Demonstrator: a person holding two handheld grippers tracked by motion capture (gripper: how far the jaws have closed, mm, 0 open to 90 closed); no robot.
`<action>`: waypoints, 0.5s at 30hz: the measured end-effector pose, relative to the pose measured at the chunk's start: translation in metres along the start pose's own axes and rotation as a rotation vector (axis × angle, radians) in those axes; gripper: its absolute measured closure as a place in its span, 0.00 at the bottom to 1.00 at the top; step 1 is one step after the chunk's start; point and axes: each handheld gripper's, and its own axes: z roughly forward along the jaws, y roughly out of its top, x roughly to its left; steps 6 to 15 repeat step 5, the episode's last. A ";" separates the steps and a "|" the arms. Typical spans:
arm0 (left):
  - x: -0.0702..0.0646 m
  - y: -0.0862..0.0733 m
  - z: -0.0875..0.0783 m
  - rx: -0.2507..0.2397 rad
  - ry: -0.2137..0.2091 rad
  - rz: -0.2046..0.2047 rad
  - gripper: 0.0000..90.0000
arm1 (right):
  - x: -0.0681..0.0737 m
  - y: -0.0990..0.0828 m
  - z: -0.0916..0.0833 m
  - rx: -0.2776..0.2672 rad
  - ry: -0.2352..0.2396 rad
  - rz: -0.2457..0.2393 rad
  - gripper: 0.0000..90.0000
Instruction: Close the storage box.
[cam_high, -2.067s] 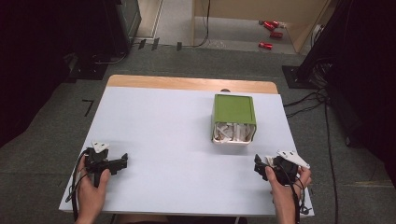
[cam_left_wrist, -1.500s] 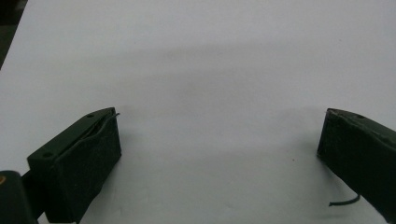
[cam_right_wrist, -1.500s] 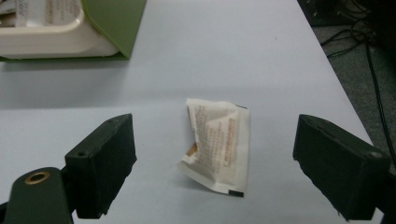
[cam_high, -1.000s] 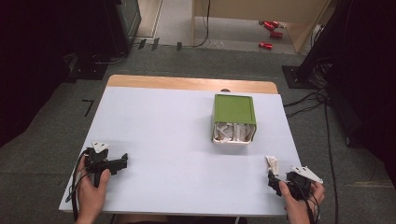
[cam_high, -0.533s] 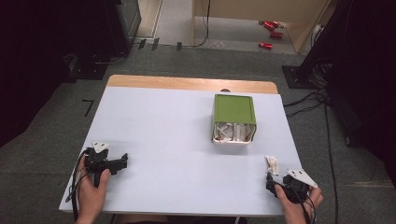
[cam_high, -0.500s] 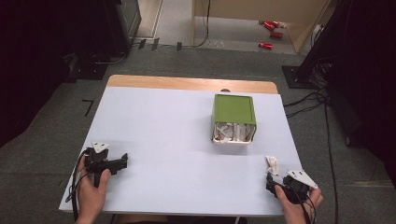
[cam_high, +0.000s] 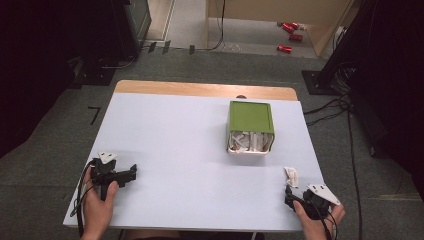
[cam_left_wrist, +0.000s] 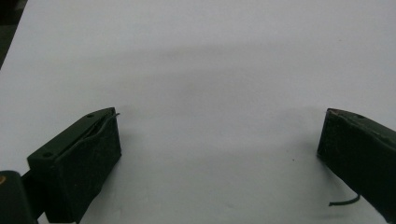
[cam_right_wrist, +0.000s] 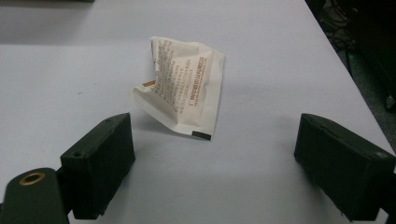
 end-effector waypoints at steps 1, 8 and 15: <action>0.000 0.000 0.000 0.000 0.000 0.000 0.00 | 0.000 0.000 0.000 0.000 0.000 -0.001 0.13; 0.000 0.000 0.000 0.000 0.000 0.000 0.00 | 0.000 0.000 0.000 -0.004 0.001 -0.003 0.13; 0.000 0.000 0.000 0.000 0.000 0.000 0.00 | 0.000 0.000 0.000 -0.004 0.001 -0.003 0.13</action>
